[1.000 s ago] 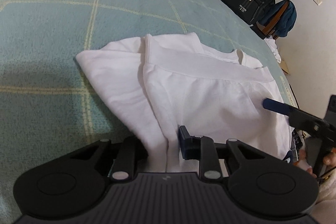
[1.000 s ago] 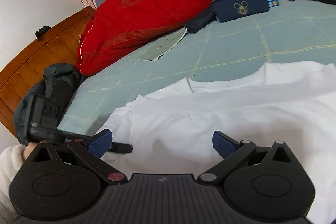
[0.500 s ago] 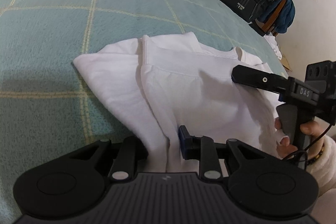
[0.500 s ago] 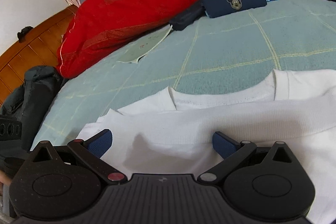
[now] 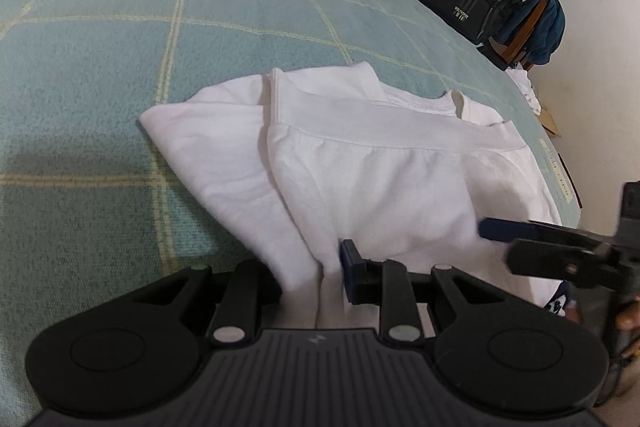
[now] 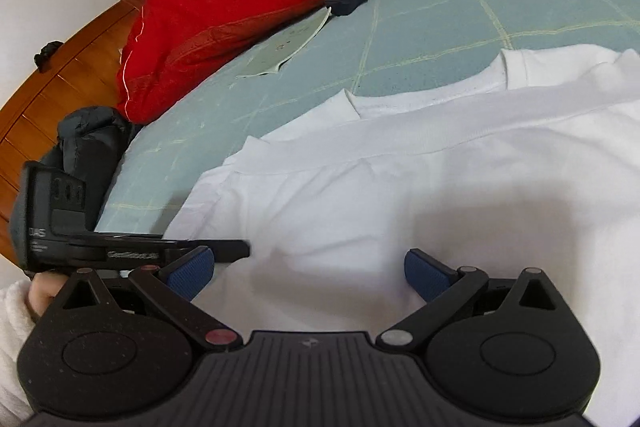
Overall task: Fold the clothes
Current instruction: 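Hold the shirt side with the left gripper while the right gripper hovers nearby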
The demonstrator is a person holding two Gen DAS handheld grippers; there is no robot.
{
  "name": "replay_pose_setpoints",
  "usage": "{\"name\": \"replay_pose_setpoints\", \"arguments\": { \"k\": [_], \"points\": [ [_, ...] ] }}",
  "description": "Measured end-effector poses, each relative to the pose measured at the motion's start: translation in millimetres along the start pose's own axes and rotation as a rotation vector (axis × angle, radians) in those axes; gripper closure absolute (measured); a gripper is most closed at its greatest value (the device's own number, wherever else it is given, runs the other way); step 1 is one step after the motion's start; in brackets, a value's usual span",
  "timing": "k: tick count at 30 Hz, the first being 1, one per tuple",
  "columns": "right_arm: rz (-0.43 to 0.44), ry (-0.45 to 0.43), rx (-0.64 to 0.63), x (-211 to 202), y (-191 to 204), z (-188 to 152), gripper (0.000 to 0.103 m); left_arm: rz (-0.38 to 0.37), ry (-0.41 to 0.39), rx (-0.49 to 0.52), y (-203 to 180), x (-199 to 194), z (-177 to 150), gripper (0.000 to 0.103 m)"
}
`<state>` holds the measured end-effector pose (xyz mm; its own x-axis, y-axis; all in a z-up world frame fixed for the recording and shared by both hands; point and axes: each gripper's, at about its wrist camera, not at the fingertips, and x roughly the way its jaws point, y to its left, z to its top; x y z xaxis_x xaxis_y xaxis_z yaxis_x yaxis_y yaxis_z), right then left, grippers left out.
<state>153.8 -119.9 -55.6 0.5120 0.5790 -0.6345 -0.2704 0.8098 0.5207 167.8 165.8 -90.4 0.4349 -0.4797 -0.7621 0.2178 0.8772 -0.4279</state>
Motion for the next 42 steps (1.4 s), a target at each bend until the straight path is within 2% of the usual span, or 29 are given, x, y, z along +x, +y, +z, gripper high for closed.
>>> {"name": "replay_pose_setpoints", "arguments": {
  "k": [5, 26, 36, 42],
  "points": [
    [0.006, 0.033, 0.033, -1.4, 1.2, -15.1, 0.0, -0.001, -0.006, -0.007, 0.5, 1.0, 0.1, 0.078],
    [-0.027, 0.13, 0.037, -16.4, 16.8, -36.2, 0.0, 0.069, 0.021, 0.009, -11.7, 3.2, 4.8, 0.078],
    [0.008, 0.103, 0.046, -39.0, 10.1, -34.0, 0.0, 0.127, 0.045, -0.004, -20.6, 5.0, 9.3, 0.078],
    [-0.025, 0.048, 0.0, -63.4, -5.7, -25.4, 0.0, 0.176, 0.038, 0.004, -30.0, 4.1, 8.9, 0.078]
  ]
}}
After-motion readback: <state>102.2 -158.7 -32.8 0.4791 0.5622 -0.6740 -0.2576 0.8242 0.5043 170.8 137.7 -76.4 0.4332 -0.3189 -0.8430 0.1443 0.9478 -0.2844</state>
